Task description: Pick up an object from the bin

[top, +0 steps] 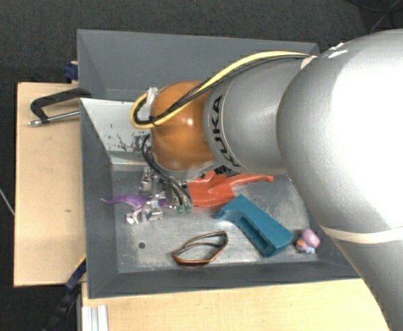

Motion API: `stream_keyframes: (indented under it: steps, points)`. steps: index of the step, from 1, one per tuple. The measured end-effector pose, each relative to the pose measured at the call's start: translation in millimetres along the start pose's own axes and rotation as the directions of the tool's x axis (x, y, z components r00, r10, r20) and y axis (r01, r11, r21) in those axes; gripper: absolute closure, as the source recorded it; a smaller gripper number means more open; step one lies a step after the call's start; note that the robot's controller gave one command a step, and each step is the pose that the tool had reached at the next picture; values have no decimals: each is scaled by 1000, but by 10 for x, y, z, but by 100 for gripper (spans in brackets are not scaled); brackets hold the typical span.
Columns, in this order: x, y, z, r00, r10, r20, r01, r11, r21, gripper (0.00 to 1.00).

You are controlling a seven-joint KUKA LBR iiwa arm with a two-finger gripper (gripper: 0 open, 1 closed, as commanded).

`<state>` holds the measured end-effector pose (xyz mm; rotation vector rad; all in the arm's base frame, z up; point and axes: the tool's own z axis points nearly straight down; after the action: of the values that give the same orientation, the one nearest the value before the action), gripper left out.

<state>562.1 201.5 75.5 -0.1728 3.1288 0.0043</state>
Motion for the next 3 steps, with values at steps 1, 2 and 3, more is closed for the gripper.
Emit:
stream_keyframes:
  steps: [1,2,3]
  points:
    - [0,0,0,1000,0,0,0,1000,0,100]
    - [-2,0,-2,1000,0,-1,0,1000,0,100]
    - [3,1,-21,1000,0,-3,0,1000,0,100]
